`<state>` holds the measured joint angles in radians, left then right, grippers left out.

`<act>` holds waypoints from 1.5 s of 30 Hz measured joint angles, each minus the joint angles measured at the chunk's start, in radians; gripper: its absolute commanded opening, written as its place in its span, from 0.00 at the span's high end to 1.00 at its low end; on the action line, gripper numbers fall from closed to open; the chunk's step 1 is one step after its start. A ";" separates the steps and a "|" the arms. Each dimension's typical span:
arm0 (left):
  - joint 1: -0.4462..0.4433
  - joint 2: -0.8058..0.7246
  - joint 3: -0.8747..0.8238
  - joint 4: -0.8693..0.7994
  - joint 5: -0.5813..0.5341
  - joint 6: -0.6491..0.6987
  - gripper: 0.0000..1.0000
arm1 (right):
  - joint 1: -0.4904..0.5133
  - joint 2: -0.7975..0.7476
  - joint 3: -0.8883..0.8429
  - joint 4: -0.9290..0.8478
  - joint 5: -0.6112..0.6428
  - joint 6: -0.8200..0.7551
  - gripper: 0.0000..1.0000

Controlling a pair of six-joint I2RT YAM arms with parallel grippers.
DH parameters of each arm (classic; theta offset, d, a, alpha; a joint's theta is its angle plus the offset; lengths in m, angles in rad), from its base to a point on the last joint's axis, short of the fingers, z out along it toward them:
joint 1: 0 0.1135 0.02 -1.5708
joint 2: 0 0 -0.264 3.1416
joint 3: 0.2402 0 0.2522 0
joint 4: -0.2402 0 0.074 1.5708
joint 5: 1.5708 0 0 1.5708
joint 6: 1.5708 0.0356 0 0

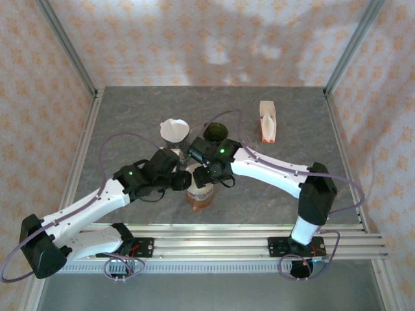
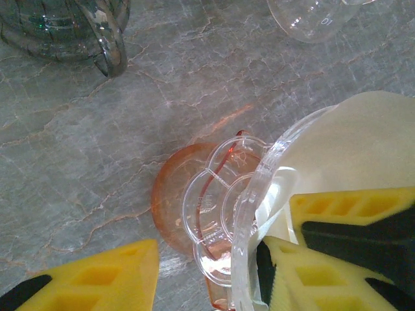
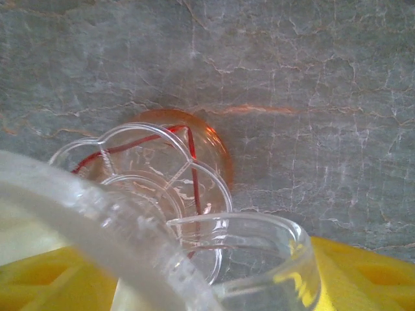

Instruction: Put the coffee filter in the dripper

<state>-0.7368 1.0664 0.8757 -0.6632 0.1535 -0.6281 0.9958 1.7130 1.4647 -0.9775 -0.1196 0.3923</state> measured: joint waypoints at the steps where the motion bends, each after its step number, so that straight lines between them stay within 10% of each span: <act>1: 0.000 0.000 0.000 0.000 0.000 0.000 0.55 | 0.000 0.005 -0.003 0.000 0.000 0.000 0.27; 45: 0.000 0.000 -0.003 0.003 0.004 0.000 0.55 | 0.000 -0.003 -0.035 0.032 0.030 0.008 0.27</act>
<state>-0.7368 1.0668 0.8730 -0.6598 0.1574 -0.6285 0.9962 1.7103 1.4292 -0.9459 -0.0895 0.4007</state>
